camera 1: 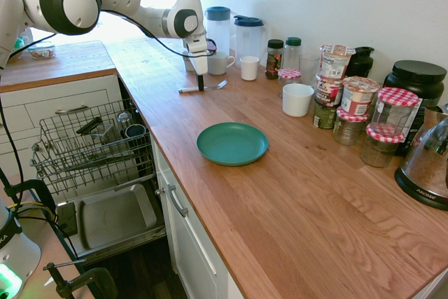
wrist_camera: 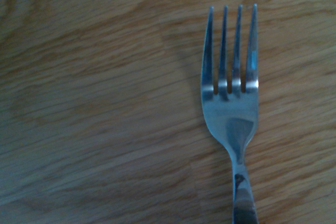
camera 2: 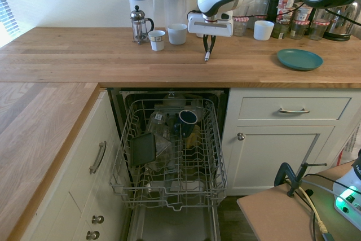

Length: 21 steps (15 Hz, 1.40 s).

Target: Put the fork in the dishwasher

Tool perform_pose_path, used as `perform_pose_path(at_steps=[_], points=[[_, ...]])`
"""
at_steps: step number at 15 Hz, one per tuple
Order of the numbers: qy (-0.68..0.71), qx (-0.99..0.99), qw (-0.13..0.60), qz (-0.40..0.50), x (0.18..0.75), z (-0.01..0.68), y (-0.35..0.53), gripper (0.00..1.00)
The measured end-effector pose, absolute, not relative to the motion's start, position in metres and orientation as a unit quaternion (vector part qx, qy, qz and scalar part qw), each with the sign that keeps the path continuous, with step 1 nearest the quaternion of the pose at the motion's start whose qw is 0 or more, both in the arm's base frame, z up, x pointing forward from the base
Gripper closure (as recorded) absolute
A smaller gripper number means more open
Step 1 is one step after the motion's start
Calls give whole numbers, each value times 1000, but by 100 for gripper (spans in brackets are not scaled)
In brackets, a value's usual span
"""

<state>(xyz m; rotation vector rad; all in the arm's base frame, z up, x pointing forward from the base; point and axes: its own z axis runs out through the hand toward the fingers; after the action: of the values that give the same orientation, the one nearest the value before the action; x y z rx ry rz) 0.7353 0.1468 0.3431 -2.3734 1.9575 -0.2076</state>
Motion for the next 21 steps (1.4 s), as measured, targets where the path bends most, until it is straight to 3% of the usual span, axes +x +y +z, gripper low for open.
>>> perform_pose_path(at_steps=[6, 21], points=[[635, -765, 60, -85, 699, 393, 156, 100], [607, -784, 58, -115, 472, 417, 283, 100]])
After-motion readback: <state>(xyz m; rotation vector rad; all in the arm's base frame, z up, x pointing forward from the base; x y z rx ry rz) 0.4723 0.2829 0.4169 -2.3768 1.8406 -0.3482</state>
